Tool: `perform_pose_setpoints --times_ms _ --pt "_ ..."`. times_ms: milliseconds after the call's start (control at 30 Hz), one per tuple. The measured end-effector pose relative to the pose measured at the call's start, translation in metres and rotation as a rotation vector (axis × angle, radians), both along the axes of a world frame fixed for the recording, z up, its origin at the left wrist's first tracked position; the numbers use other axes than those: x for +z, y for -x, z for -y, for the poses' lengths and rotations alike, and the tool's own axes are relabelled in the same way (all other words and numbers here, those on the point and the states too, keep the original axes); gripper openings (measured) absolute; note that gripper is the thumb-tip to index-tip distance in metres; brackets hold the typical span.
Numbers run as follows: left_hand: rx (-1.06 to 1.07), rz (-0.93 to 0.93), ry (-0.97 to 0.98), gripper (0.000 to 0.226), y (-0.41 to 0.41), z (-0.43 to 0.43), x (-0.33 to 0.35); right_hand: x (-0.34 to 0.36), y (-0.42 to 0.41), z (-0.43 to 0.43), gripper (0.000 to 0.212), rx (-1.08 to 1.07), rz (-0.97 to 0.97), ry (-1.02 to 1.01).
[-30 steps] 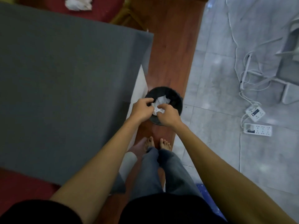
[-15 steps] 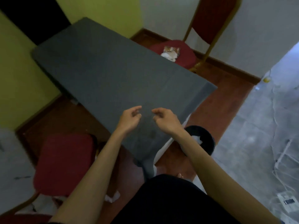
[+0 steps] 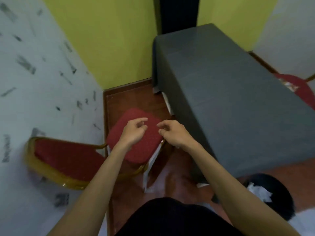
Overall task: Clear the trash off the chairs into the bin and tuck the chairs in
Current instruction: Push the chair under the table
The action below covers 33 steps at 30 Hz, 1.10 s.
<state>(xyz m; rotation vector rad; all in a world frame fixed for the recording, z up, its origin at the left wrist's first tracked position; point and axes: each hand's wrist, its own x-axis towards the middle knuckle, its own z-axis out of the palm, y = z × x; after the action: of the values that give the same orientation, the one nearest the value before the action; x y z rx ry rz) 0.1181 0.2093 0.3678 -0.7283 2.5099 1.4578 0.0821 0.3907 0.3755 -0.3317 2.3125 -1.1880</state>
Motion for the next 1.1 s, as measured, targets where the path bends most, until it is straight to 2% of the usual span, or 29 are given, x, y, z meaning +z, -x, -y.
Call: perform_pose_setpoints --times_ms 167,467,600,767,867,933,1000,1100 --pt "0.2 -0.006 0.018 0.036 -0.042 0.055 0.006 0.001 -0.017 0.067 0.035 0.238 -0.021 -0.061" --pt "0.526 -0.023 -0.017 0.036 -0.132 0.106 0.022 -0.008 -0.049 0.151 0.033 0.632 -0.073 -0.118" --pt "0.629 -0.103 -0.03 0.033 -0.164 0.126 0.044 -0.013 -0.076 0.183 0.036 0.766 -0.027 -0.12" --pt "0.745 -0.13 0.173 0.031 -0.184 0.169 0.049 -0.011 -0.105 0.227 0.05 0.849 -0.023 -0.128" --pt "0.785 -0.1 0.288 0.038 -0.192 0.192 0.043 -0.01 -0.119 0.255 0.063 0.858 -0.029 -0.135" --pt "0.8 -0.066 0.305 0.045 -0.197 0.209 0.038 -0.012 -0.13 0.272 0.064 0.823 -0.017 -0.124" --pt "0.78 -0.044 0.237 0.048 -0.2 0.228 0.03 -0.016 -0.142 0.289 0.057 0.794 -0.008 -0.131" --pt "0.772 0.012 -0.046 0.037 -0.199 0.253 0.017 -0.026 -0.157 0.308 0.05 0.746 -0.028 -0.171"
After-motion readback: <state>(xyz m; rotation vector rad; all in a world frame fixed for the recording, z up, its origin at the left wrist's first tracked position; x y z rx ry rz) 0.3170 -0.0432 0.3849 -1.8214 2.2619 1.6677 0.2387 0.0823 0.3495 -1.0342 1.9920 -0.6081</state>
